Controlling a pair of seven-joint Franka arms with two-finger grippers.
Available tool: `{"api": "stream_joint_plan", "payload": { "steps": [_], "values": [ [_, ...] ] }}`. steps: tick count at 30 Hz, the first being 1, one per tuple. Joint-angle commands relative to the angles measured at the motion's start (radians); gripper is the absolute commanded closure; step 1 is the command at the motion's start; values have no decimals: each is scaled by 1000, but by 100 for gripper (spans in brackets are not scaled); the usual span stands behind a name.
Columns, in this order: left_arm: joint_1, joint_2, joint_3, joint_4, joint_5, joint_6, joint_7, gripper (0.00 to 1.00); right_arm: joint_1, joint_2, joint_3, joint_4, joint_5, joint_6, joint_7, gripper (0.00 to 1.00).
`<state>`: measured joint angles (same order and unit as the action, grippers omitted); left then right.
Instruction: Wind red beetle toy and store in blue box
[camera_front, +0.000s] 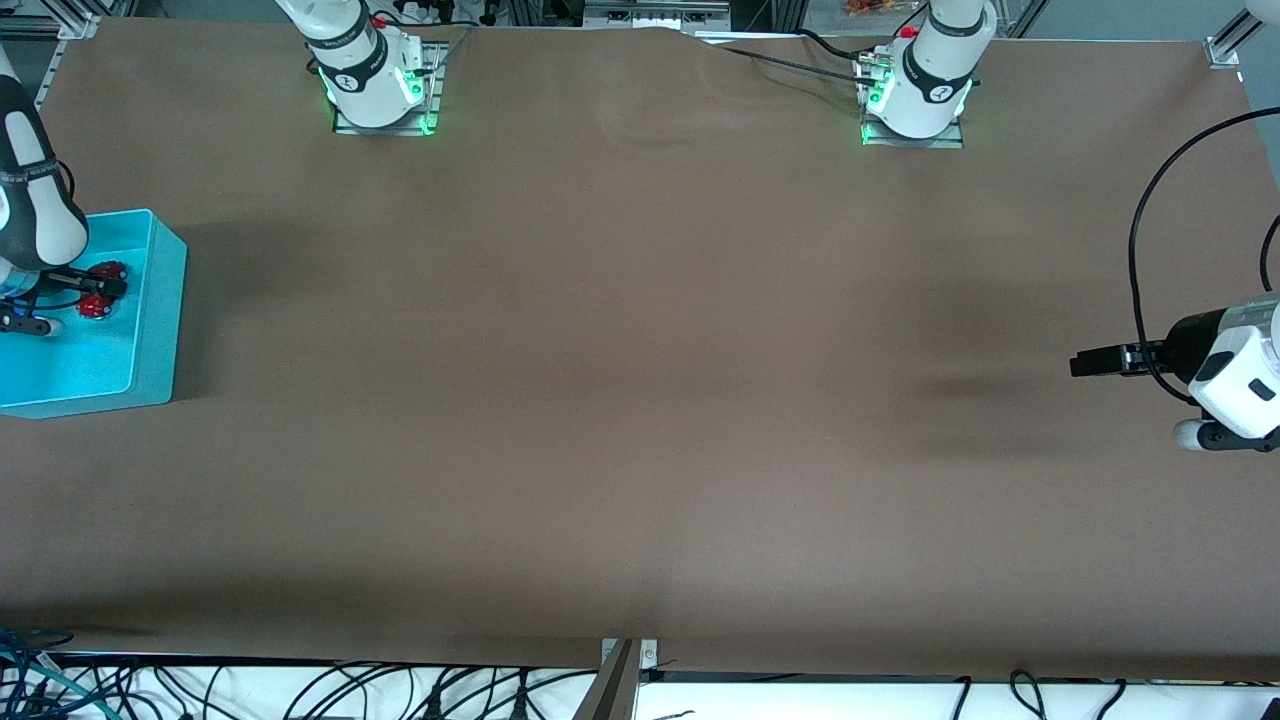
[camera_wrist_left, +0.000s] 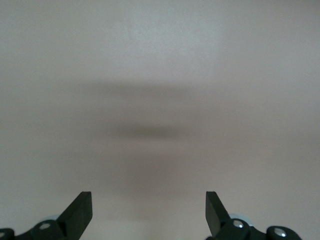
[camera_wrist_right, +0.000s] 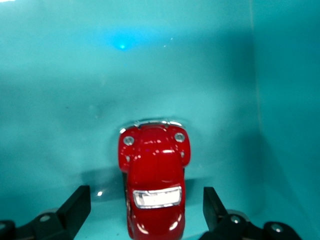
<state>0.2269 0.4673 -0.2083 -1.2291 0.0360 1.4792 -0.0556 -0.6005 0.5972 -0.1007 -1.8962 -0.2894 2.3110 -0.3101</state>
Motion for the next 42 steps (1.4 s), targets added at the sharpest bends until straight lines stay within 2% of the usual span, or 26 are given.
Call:
{"api": "stream_joint_plan", "payload": {
  "steps": [1, 7, 16, 28, 33, 36, 42],
  "values": [
    [-1, 2, -2, 13, 8, 1, 8, 0, -13, -25, 26, 14, 10, -12, 16, 0],
    [-1, 4, 0, 13, 8, 1, 8, 0, -12, -66, 53, 34, 9, -99, 20, 0],
    [-1, 5, -2, 11, 8, 3, 8, 0, 13, -135, 67, 86, 9, -317, 20, 0],
    [-1, 7, -2, 11, 8, 6, 8, 0, 18, -258, 108, 83, 10, -458, 19, 0],
    [-1, 7, -2, 11, 8, 9, 8, 0, 57, -324, 116, 83, 15, -527, 25, 0],
    [-3, 7, -2, 11, 8, 9, 8, 0, 77, -362, 118, 81, 38, -555, 25, 0],
    [-3, 7, -2, 11, 8, 9, 8, 0, 83, -430, 116, 85, 150, -567, 23, 0]
  ]
}}
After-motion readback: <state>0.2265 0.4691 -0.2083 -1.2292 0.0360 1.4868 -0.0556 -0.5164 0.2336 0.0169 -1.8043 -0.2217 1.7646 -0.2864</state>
